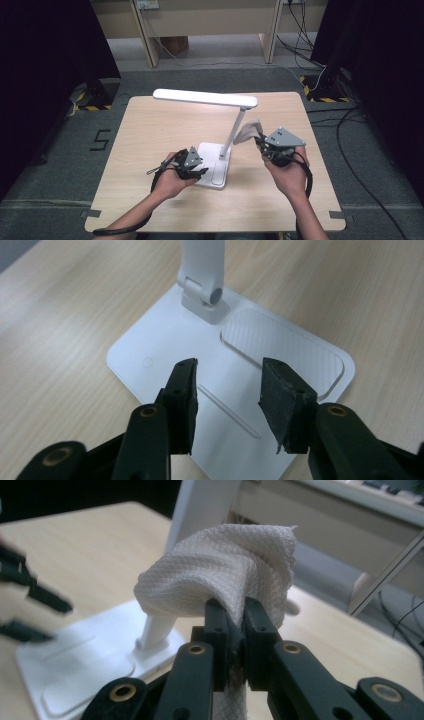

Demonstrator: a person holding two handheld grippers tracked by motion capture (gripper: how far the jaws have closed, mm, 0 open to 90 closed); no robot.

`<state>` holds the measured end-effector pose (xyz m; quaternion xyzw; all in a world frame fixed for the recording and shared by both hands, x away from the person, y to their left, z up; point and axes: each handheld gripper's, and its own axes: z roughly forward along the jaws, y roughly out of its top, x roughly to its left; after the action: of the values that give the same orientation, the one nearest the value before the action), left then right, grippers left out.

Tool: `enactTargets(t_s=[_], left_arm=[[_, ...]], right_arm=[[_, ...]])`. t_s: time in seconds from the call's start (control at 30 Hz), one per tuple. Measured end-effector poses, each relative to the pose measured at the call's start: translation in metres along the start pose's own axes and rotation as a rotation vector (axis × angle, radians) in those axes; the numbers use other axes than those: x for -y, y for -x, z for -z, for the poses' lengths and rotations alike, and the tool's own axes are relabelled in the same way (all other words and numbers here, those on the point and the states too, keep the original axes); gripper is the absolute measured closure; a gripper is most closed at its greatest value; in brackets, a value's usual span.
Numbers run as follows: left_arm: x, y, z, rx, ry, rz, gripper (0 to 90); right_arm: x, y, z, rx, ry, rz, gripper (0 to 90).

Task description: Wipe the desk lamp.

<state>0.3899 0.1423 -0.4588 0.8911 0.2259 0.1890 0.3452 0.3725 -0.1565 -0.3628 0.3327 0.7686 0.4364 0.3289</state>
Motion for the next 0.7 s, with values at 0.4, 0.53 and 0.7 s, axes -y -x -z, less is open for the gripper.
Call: enactTargets(t_s=[0.4, 0.53, 0.7], left_arm=[[0.007, 0.004, -0.016, 0.024, -0.047, -0.009, 57.6], [0.009, 0.004, -0.019, 0.024, -0.048, -0.006, 58.0], [0.012, 0.003, -0.021, 0.023, -0.054, -0.002, 58.0]], right_arm=[[-0.036, 0.003, 0.013, 0.01, 0.112, 0.004, 83.4], [-0.045, 0.007, 0.015, 0.018, 0.143, -0.013, 83.4], [-0.054, 0.005, 0.01, 0.026, 0.143, -0.011, 83.2]])
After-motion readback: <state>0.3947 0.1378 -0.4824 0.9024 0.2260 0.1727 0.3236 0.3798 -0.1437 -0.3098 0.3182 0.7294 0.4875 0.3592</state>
